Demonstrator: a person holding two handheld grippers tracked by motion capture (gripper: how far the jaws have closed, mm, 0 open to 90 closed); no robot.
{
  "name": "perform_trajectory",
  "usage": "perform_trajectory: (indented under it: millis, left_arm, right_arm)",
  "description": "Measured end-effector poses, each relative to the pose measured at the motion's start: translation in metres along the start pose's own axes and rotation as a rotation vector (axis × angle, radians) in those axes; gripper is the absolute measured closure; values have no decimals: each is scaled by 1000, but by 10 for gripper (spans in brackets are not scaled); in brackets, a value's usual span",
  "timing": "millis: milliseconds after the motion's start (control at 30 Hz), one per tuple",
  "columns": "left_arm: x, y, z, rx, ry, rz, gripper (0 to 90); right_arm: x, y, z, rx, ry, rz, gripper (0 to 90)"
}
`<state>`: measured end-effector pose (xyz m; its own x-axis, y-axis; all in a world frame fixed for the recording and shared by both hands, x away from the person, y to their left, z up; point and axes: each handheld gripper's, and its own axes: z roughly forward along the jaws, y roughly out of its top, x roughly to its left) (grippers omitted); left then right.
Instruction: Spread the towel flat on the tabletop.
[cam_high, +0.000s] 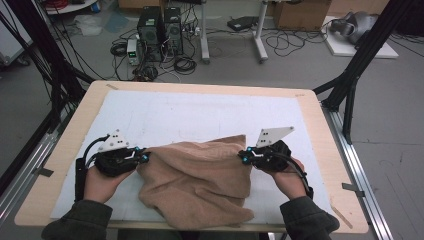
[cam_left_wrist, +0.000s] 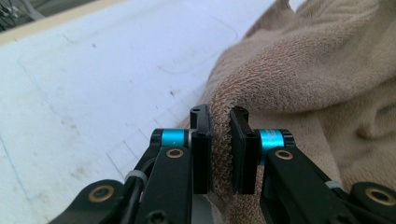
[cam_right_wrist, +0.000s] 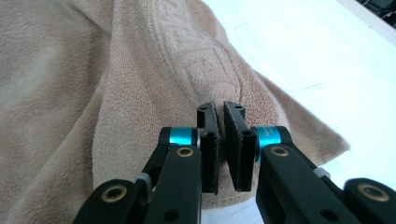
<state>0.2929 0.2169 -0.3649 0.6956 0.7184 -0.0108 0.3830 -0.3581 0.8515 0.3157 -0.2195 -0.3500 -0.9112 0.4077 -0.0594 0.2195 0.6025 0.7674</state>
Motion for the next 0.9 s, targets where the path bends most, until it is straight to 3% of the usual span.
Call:
perform_trajectory:
  millis: [100,167,200,233,267,300,333,367,400,467,567,633,733,833,900]
  left_arm:
    - [10,23,11,-39,53,2,814]
    - [20,45,26,-83,133,37,827]
    - [28,58,35,-108,174,45,830]
    - [38,69,44,-134,205,28,818]
    - [47,78,54,-139,251,19,756]
    - [56,84,63,-96,278,-3,646]
    - [64,84,69,-71,257,-63,583]
    - [68,81,72,-63,233,-97,566]
    - [69,76,74,-52,222,-101,571]
    - [67,63,75,-21,186,-77,565]
    - [60,42,71,5,136,-79,550]
    - [52,30,67,28,124,-58,542]
    - [40,14,58,40,90,-59,520]
    - [26,-1,45,52,44,-42,505]
    - [15,-11,38,34,1,-45,495]
  right_arm:
    - [-19,16,-4,-14,-46,4,854]
    - [-39,33,-6,-36,-96,-4,854]
    - [-53,42,-7,-68,-115,18,854]
    - [-66,51,-5,-89,-155,27,845]
    - [-80,57,-2,-90,-219,39,798]
    - [-94,59,2,-103,-247,77,670]
    - [-105,56,8,-126,-265,138,595]
    - [-114,50,13,-121,-257,192,588]
    - [-119,43,18,-97,-234,229,578]
    - [-116,28,28,-74,-198,241,574]
    - [-104,10,40,-29,-128,248,540]
    - [-91,0,44,-10,-93,232,534]
    - [-69,-9,44,-8,-56,209,531]
    - [-43,-15,40,-14,-17,173,521]
    - [-25,-19,38,-26,9,141,519]
